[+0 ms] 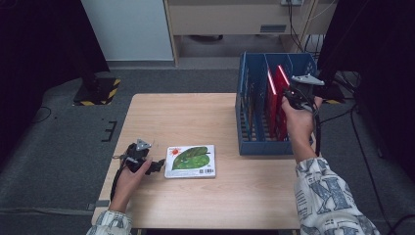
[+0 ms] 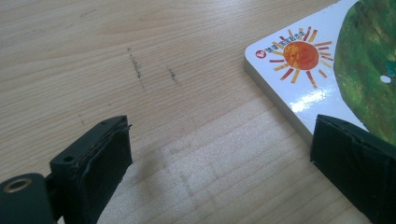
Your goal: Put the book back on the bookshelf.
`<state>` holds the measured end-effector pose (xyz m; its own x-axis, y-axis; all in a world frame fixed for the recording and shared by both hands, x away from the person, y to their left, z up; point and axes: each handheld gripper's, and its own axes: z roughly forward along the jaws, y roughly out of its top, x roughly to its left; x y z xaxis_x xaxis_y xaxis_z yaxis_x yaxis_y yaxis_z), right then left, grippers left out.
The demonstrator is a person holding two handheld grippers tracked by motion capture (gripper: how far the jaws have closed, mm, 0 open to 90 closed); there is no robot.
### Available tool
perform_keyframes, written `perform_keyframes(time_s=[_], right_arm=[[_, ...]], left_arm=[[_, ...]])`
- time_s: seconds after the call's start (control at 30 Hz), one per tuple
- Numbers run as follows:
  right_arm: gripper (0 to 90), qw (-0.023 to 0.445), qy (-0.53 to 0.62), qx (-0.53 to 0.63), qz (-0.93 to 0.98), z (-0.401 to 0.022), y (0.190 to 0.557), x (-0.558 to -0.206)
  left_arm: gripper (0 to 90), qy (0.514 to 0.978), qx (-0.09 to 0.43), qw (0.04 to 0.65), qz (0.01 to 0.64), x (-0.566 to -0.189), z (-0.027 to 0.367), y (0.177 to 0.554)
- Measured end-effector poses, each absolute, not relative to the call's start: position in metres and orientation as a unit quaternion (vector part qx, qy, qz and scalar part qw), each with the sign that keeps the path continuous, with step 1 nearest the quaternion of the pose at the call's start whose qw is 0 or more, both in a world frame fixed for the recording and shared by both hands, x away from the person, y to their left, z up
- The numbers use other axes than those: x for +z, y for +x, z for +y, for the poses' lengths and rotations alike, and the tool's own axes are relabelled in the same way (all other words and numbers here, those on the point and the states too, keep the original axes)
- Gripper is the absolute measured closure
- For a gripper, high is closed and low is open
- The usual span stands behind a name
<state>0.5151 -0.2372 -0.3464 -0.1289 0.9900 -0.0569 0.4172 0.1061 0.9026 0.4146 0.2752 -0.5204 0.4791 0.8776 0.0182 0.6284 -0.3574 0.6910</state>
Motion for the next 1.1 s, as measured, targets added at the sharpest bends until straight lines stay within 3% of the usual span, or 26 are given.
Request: perform_keyframes(time_s=[1.1], right_arm=[[79.1,0.367,0.555,0.367,0.65,-0.232,0.555,-0.352]], left_arm=[[5.1,0.799,0.195,0.32,0.47,-0.52,0.275,0.414]])
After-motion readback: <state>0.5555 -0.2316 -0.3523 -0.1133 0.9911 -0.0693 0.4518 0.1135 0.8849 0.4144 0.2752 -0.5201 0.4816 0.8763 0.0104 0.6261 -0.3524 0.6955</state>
